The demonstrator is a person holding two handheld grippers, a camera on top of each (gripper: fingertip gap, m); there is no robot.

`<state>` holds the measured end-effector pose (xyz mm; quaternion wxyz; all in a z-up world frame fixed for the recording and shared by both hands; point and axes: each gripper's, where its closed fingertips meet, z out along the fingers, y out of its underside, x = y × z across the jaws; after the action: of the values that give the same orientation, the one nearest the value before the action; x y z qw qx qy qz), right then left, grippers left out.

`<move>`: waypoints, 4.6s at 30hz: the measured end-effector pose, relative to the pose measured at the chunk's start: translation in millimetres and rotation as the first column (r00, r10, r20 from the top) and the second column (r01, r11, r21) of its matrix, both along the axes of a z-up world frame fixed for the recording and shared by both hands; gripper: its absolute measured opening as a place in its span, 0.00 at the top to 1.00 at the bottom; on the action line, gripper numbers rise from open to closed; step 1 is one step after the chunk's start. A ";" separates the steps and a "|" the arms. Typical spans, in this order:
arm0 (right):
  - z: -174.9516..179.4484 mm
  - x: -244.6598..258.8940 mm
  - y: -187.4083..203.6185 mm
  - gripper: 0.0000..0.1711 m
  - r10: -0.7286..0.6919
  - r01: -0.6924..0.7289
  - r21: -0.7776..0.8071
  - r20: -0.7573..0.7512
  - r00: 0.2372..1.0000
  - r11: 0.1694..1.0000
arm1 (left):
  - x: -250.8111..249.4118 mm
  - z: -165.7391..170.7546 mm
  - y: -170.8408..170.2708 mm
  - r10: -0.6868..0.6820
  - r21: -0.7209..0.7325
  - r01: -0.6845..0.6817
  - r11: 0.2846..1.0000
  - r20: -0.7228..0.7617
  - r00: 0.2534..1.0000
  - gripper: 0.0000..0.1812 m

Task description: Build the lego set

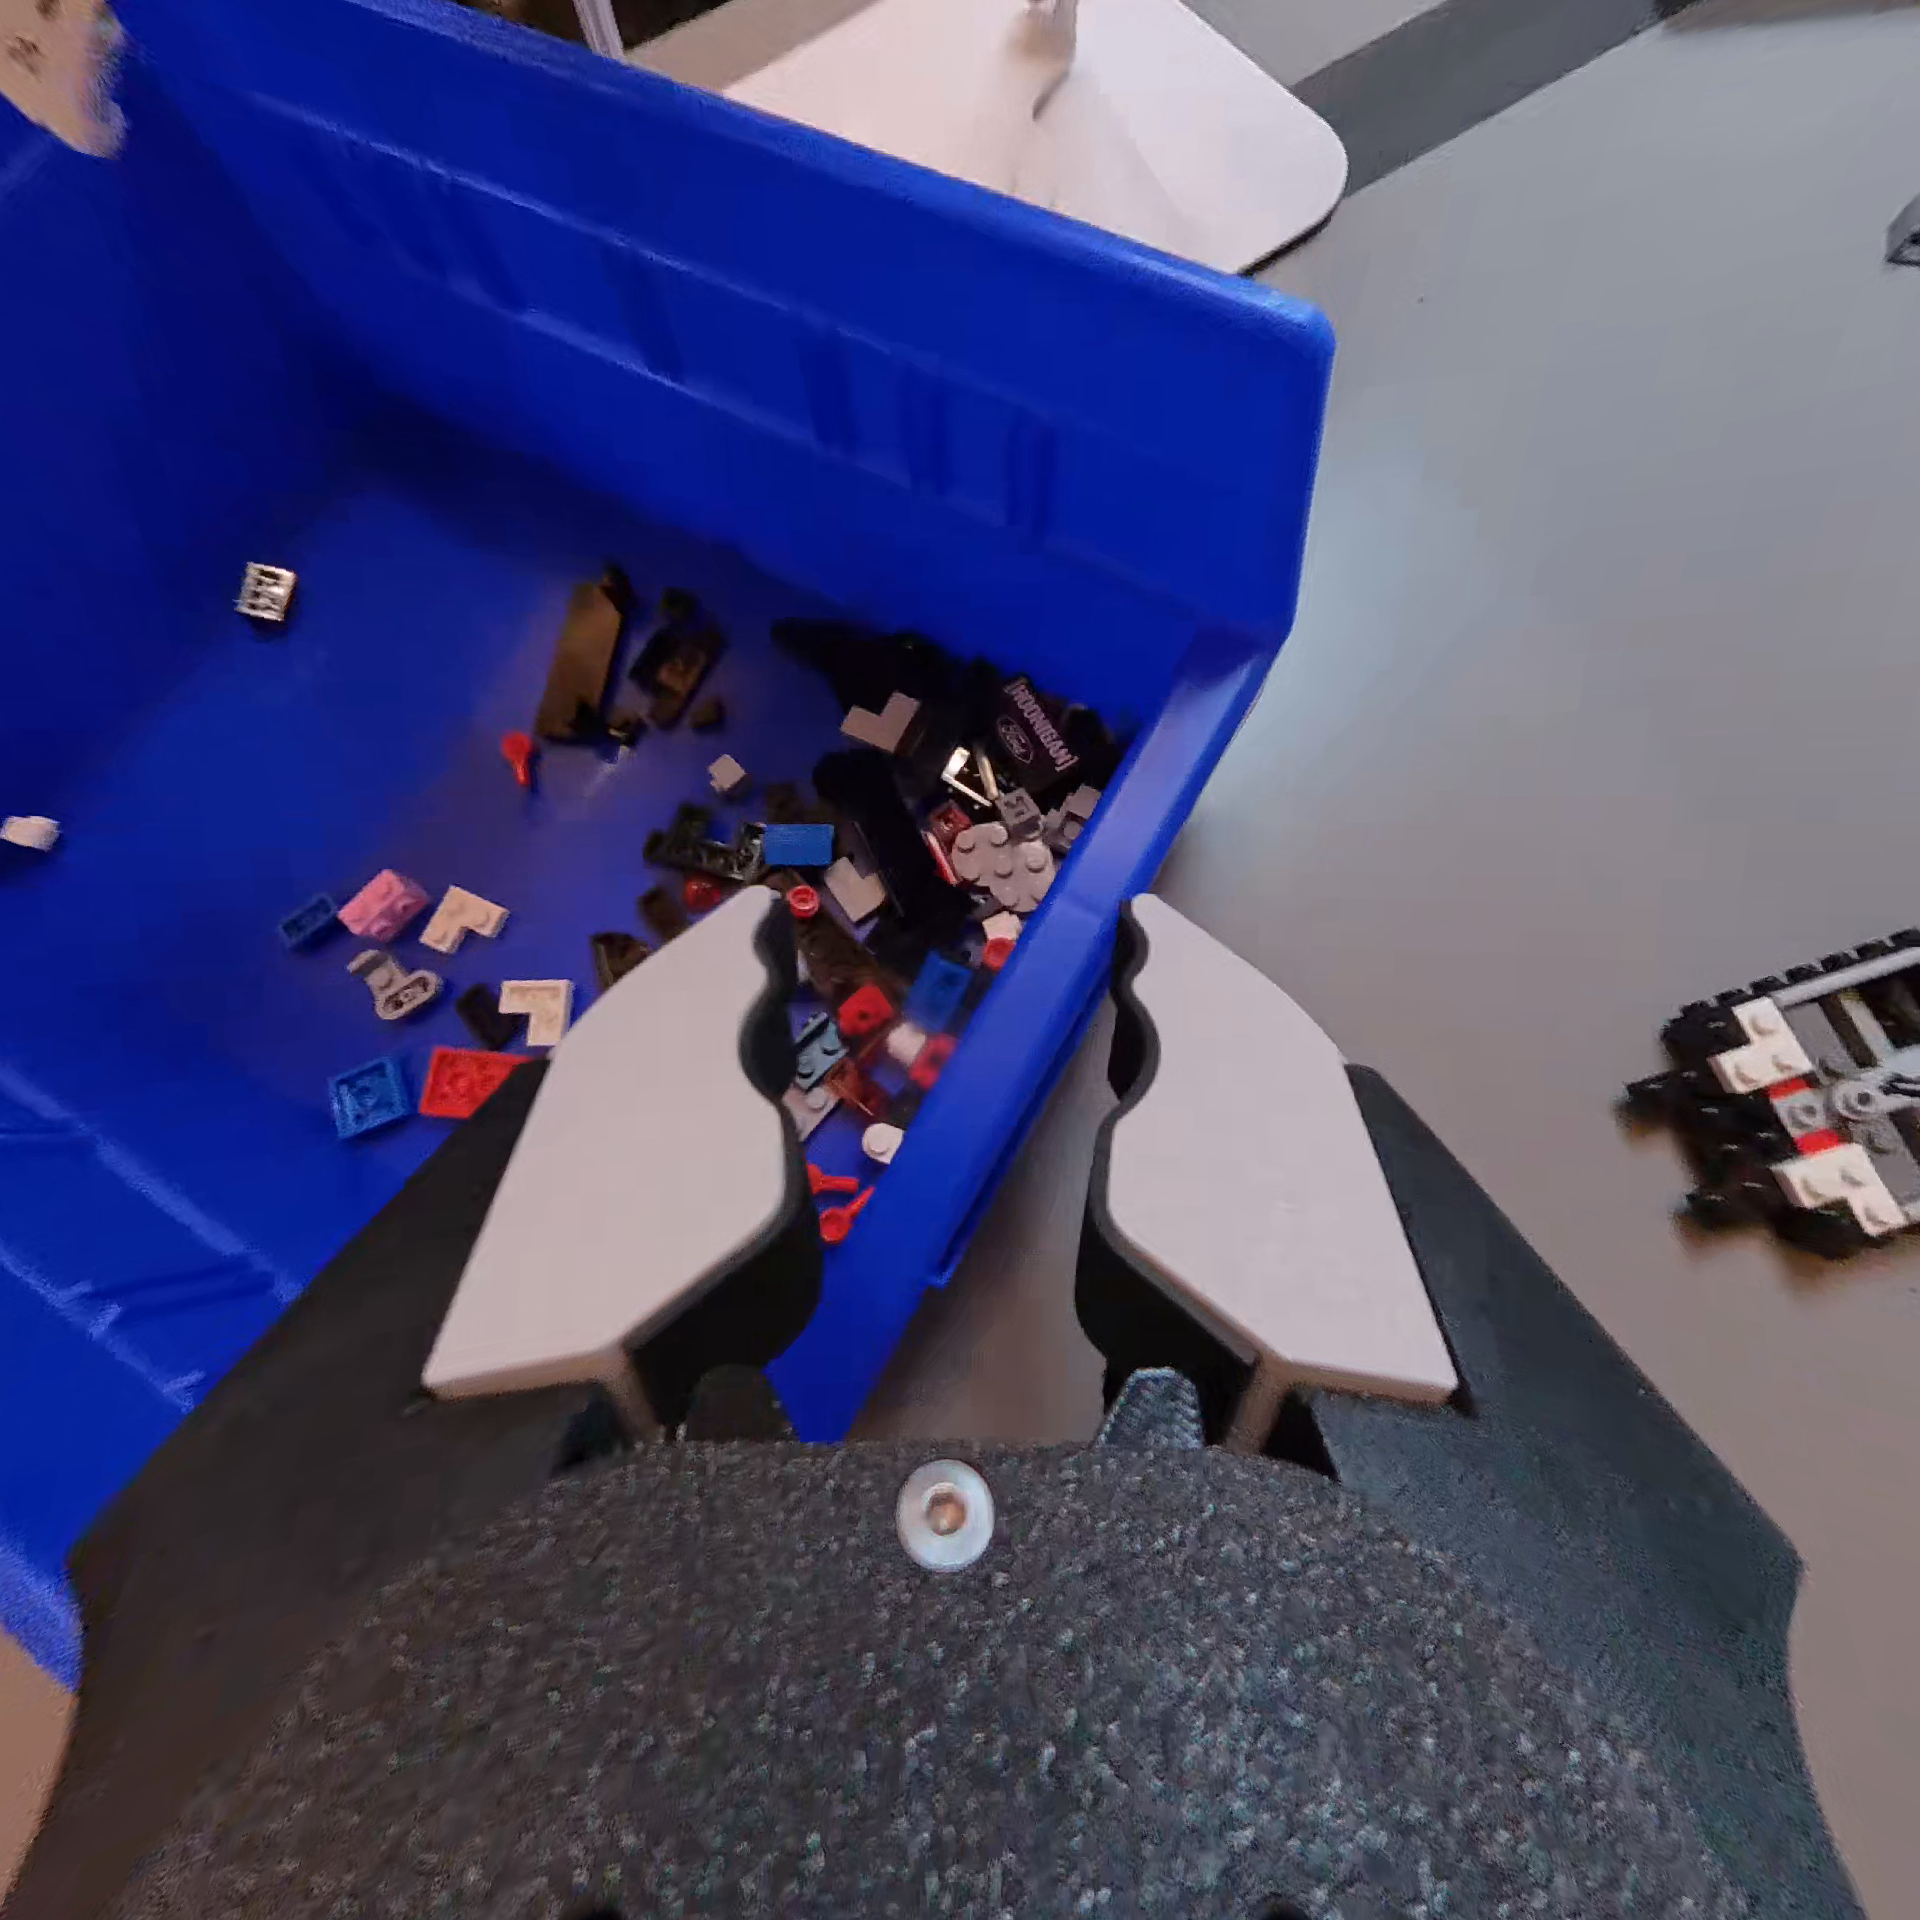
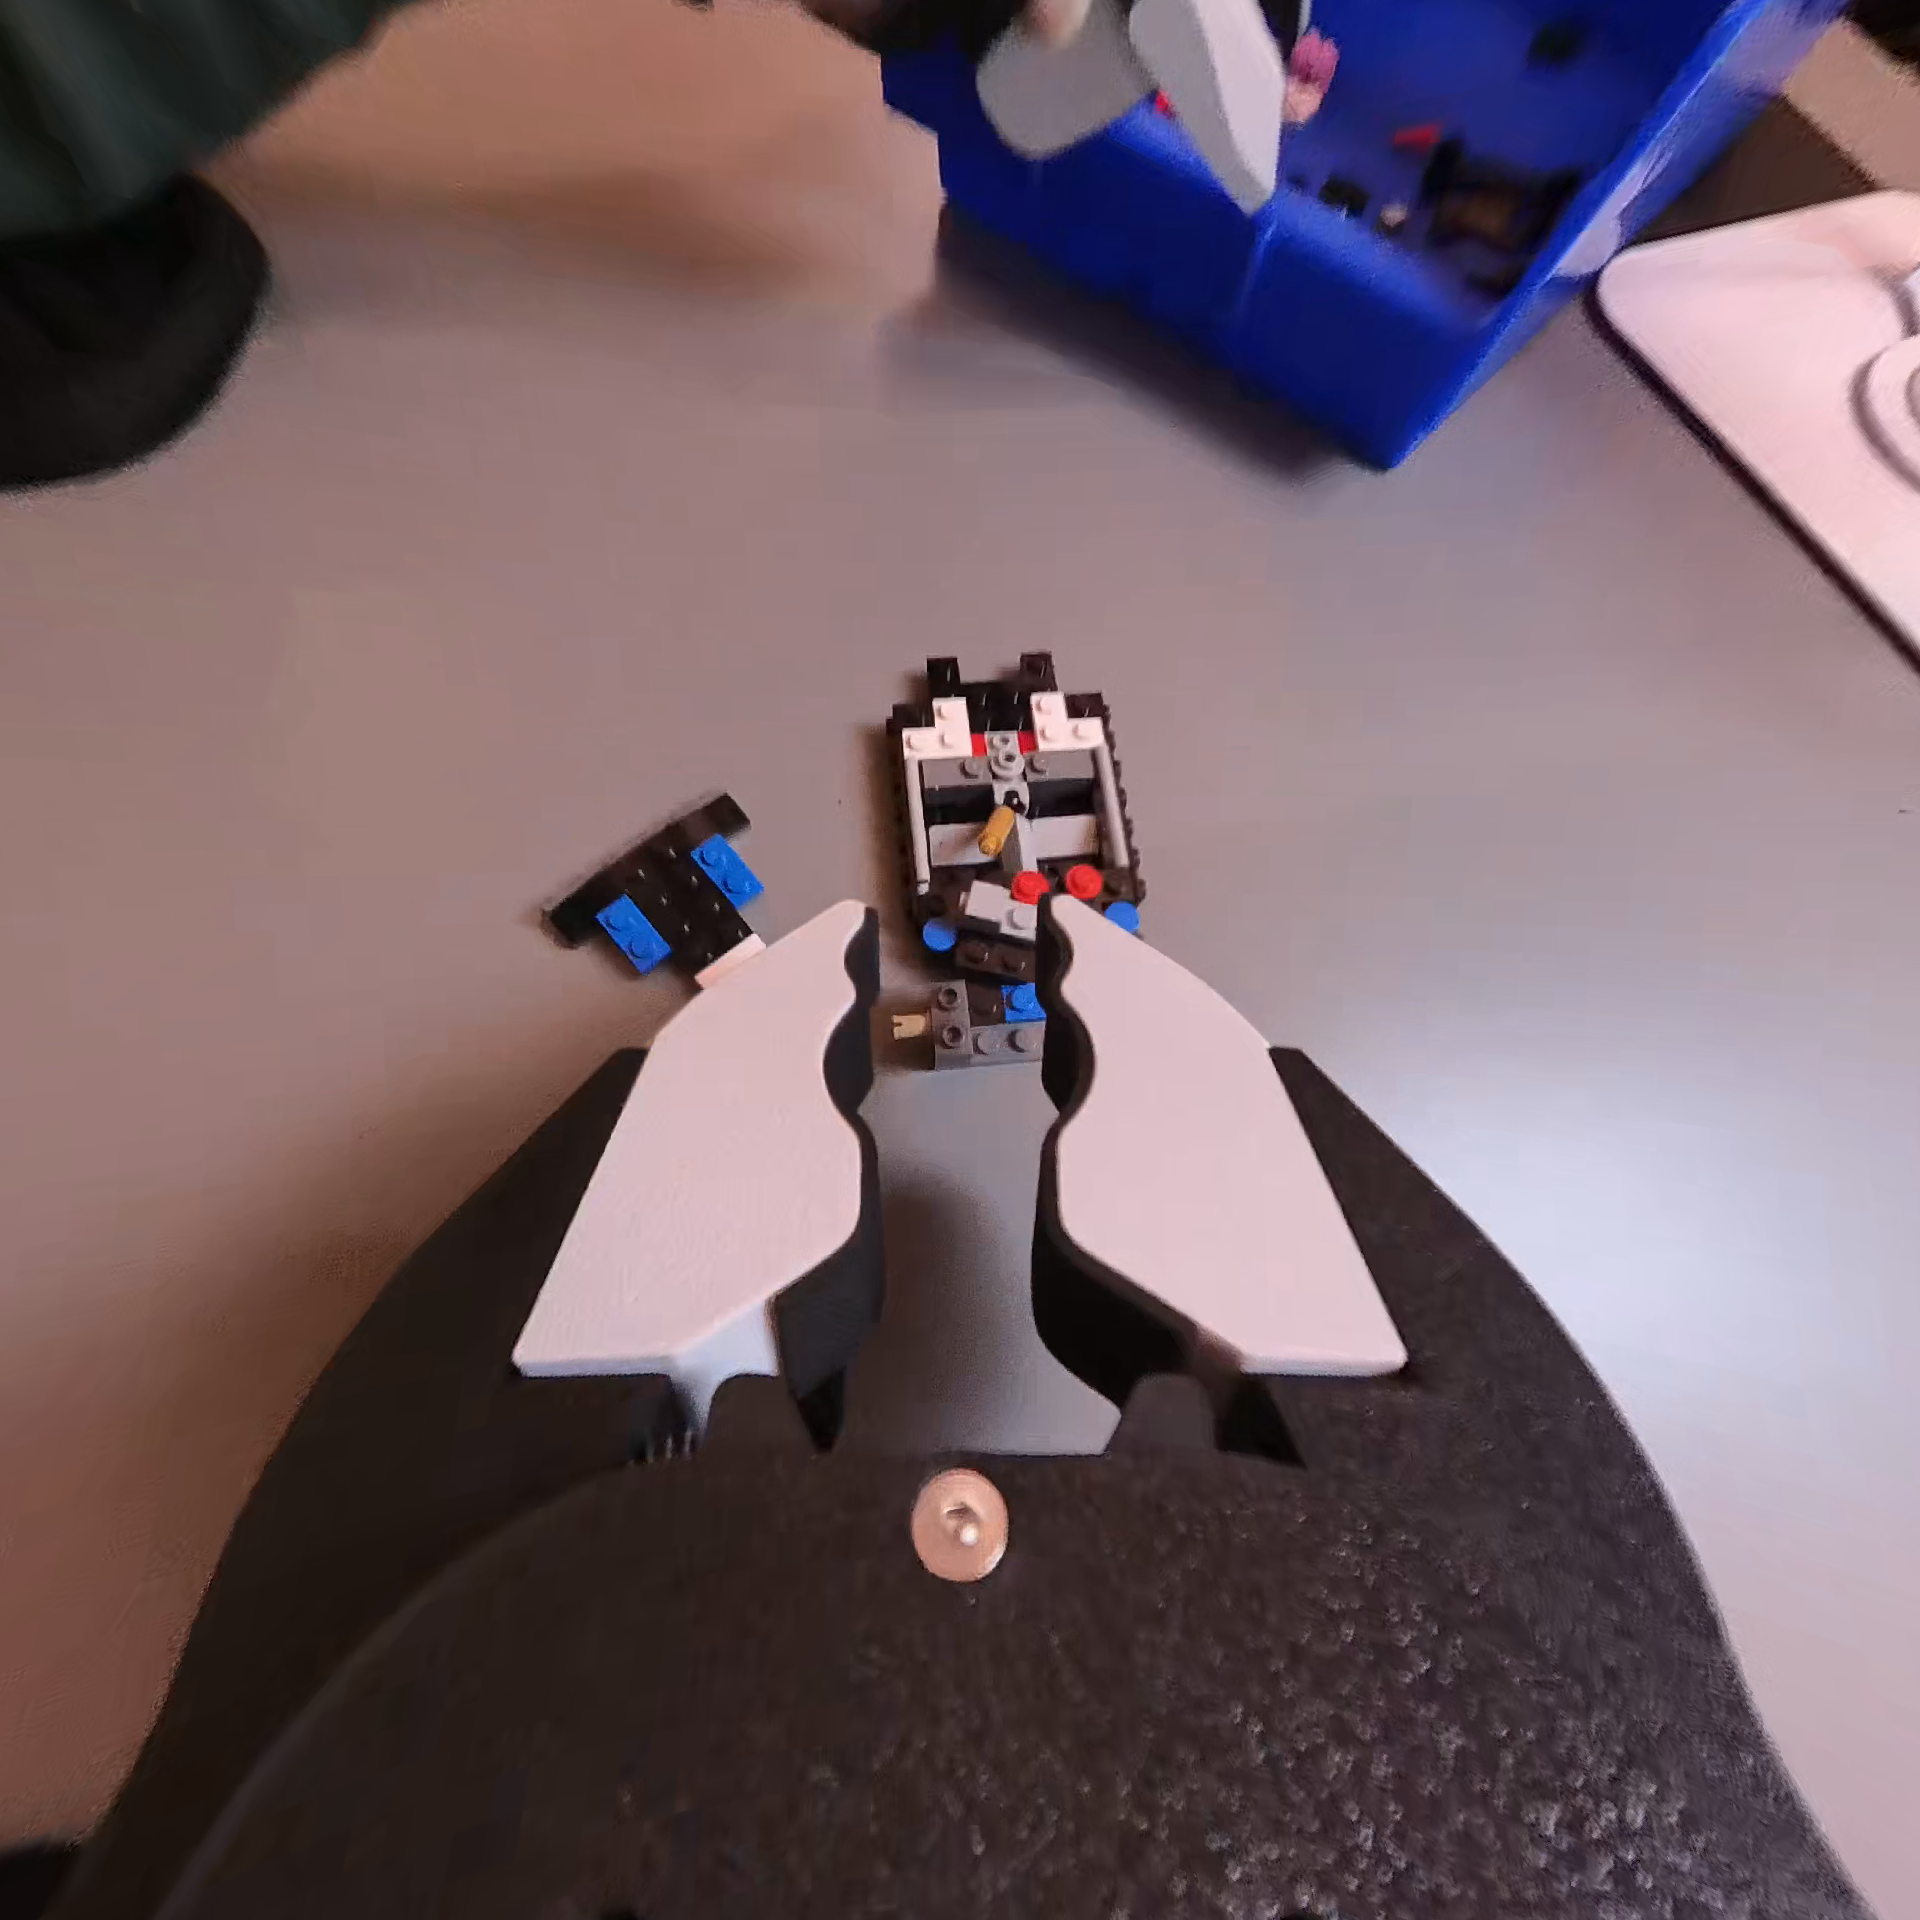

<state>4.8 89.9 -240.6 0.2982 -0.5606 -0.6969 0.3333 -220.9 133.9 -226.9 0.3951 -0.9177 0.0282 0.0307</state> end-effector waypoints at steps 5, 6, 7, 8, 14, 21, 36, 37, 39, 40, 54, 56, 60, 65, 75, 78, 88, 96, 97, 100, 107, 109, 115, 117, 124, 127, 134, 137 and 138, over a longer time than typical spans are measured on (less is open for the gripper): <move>-13.1 -7.1 2.4 0.84 -0.052 0.051 0.012 0.049 0.997 0.999 | 7.9 -3.2 -4.4 -0.089 -0.014 0.089 0.996 -0.006 0.996 0.63; -13.7 -8.3 4.1 0.84 -0.064 0.063 0.017 0.050 0.997 0.998 | 12.7 1.0 -4.0 -0.121 0.009 0.121 0.993 -0.022 0.992 0.63; -14.8 -9.2 5.7 0.85 -0.075 0.074 0.021 0.056 0.996 0.997 | 19.8 5.7 -4.0 -0.161 0.031 0.163 0.986 -0.042 0.986 0.64; -16.6 -9.8 6.8 0.85 -0.084 0.082 0.026 0.066 0.994 0.996 | 28.8 11.2 -3.8 -0.203 0.056 0.207 0.977 -0.069 0.977 0.65; -25.1 -12.6 5.3 0.90 -0.080 0.076 0.046 0.098 0.992 0.996 | 139.4 4.8 -28.2 -0.620 0.071 0.619 0.782 -0.016 0.785 0.67; -24.9 -9.2 -6.1 0.90 0.054 -0.061 0.103 0.070 0.996 0.993 | 188.7 -46.2 -47.2 -0.799 -0.081 0.795 0.601 -0.068 0.597 0.60; -6.1 -2.9 4.7 0.90 0.011 -0.014 -0.076 -0.036 0.999 0.997 | 189.9 -27.2 -35.7 -0.822 0.042 0.823 0.566 -0.045 0.568 0.74; -6.1 -3.6 3.5 0.90 0.018 -0.021 -0.075 -0.044 0.999 0.997 | 191.5 -22.2 -36.5 -0.822 0.077 0.821 0.565 -0.024 0.568 0.77; -6.4 -4.4 2.1 0.90 0.026 -0.029 -0.063 -0.050 0.998 0.998 | 196.1 -14.0 -40.8 -0.831 0.142 0.820 0.554 0.039 0.555 0.82; -5.7 -4.9 1.2 0.90 0.033 -0.036 -0.054 -0.059 0.998 0.998 | 198.0 -11.3 -43.3 -0.835 0.168 0.818 0.550 0.069 0.547 0.83; 17.9 9.9 -0.8 0.90 0.089 -0.095 -0.034 -0.136 0.987 0.995 | 215.6 -10.1 -58.8 -0.851 0.235 0.818 0.525 0.106 0.515 0.85; 19.0 5.4 -8.6 0.90 0.110 -0.117 -0.038 -0.156 0.982 0.992 | 220.3 -4.2 -59.9 -0.855 0.268 0.813 0.517 0.109 0.507 0.85; 25.2 -0.4 -19.3 0.90 0.130 -0.149 -0.077 -0.209 0.969 0.986 | 228.5 6.2 -64.4 -0.867 0.316 0.812 0.491 0.092 0.489 0.85; 30.9 -2.0 -23.7 0.90 0.136 -0.165 -0.105 -0.243 0.960 0.981 | 233.6 12.7 -67.7 -0.875 0.343 0.811 0.473 0.074 0.479 0.87; 37.2 -0.9 -29.2 0.90 0.155 -0.199 -0.141 -0.274 0.949 0.970 | 232.3 17.5 -71.9 -0.883 0.373 0.804 0.464 0.123 0.452 0.89; 38.0 -0.4 -31.2 0.90 0.162 -0.210 -0.156 -0.277 0.947 0.965 | 232.3 19.8 -73.9 -0.888 0.382 0.804 0.456 0.139 0.438 0.91; 27.7 0.3 -34.5 0.90 0.186 -0.213 -0.109 -0.218 0.958 0.971 | 231.9 8.5 -75.5 -0.896 0.293 0.855 0.427 0.009 0.445 0.91; 65.8 6.4 -36.1 0.90 0.157 -0.310 -0.381 -0.381 0.911 0.871 | 229.6 -9.8 -75.3 -0.884 0.154 0.919 0.363 -0.255 0.392 0.91; 66.5 7.1 -29.8 0.90 0.138 -0.287 -0.362 -0.384 0.913 0.887 | 232.2 -6.7 -75.3 -0.884 0.194 0.912 0.361 -0.241 0.401 0.91; 64.4 8.4 -11.1 0.90 0.056 -0.205 -0.354 -0.387 0.921 0.913 | 226.4 7.9 -67.1 -0.862 0.258 0.882 0.394 -0.230 0.452 0.91; 52.0 2.8 20.2 0.90 -0.107 -0.018 -0.352 -0.331 0.938 0.936 | 219.3 -15.8 -57.3 -0.867 0.202 0.871 0.448 -0.142 0.478 0.91; 51.2 2.0 20.3 0.90 -0.109 -0.011 -0.345 -0.326 0.939 0.938 | 219.6 -22.1 -51.3 -0.875 0.172 0.879 0.445 -0.127 0.468 0.91; 47.4 1.4 20.4 0.90 -0.108 0.002 -0.331 -0.305 0.946 0.944 | 224.7 -30.4 -45.3 -0.911 0.131 0.905 0.404 -0.033 0.412 0.91; 44.7 1.1 19.5 0.90 -0.101 0.001 -0.324 -0.293 0.951 0.946 | 224.0 -34.2 -46.2 -0.915 0.109 0.912 0.395 -0.035 0.401 0.91; 36.6 3.1 -5.9 0.90 0.047 -0.122 -0.282 -0.259 0.965 0.952 | 222.4 -29.7 -44.9 -0.910 0.130 0.906 0.402 -0.057 0.411 0.91; 28.4 3.7 -24.3 0.90 0.145 -0.191 -0.201 -0.220 0.965 0.961 | 218.4 -27.4 -47.4 -0.904 0.136 0.901 0.411 -0.064 0.422 0.91; 18.7 -4.8 -43.3 0.90 0.239 -0.232 0.059 -0.176 0.955 0.971 | 211.2 -30.7 -63.1 -0.900 0.135 0.896 0.424 -0.048 0.433 0.91; 20.0 -5.9 -46.3 0.90 0.250 -0.235 0.097 -0.180 0.951 0.967 | 209.8 -33.1 -64.0 -0.893 0.131 0.887 0.442 -0.032 0.450 0.79; 21.1 -6.6 -45.2 0.90 0.245 -0.227 0.110 -0.186 0.952 0.968 | 209.3 -30.7 -63.7 -0.891 0.141 0.884 0.446 -0.023 0.454 0.78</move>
<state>-1.8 44.7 -219.5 0.3482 -0.4237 -0.7398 0.3897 -11.6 70.2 -257.6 0.4135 -0.7399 0.4901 -0.2033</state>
